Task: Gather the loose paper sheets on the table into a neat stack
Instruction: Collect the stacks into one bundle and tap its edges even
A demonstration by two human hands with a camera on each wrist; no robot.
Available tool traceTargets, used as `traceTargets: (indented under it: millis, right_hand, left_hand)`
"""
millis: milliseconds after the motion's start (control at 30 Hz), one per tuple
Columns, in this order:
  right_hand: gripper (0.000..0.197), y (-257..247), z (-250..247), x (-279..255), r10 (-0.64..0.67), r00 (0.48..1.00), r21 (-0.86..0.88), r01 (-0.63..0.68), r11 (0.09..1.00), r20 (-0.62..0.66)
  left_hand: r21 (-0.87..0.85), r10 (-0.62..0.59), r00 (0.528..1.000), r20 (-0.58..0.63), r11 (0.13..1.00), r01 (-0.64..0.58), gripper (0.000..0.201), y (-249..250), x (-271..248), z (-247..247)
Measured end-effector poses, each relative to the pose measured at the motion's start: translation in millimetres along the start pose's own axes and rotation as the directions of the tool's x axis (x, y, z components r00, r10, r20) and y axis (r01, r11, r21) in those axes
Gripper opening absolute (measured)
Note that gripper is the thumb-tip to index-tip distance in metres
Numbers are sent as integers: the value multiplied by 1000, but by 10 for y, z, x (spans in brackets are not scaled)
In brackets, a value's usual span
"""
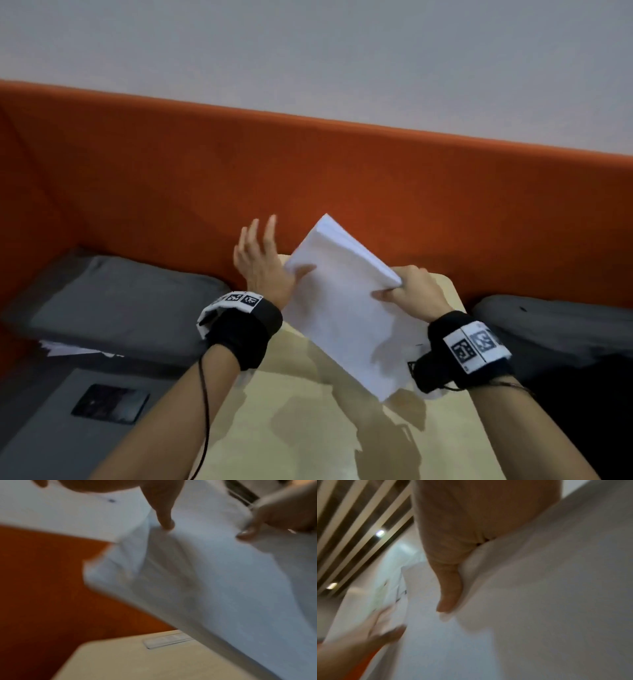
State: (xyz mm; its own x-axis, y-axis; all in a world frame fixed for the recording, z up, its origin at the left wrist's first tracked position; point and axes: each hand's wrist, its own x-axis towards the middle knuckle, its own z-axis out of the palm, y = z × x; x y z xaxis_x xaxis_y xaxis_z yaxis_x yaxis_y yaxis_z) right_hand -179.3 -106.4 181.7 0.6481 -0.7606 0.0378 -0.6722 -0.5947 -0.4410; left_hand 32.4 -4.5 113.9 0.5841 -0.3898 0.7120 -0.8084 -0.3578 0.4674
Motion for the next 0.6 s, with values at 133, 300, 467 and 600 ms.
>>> traceTargets:
  millis: [133,300,467,600]
  right_hand:
    - [16,152,-77,-172,80,997,732,-60,679,7]
    - [24,301,230,-198,182,982,913,-29,407,-50]
    - [25,373,322,-202,239,959,926,53,375,-151]
    - [34,433,345,-270,187,964,926,110,360,-187]
  left_hand:
    - [-495,-458,737,498,547,675,118,111,-193,38]
    - [-660,-261,752,605,363,658,29,364,-108,6]
    - [-731,-234,854,465,443,519,27,525,-133,-46]
    - [-719,-216,850,481,457,523,27,496,-272,-7]
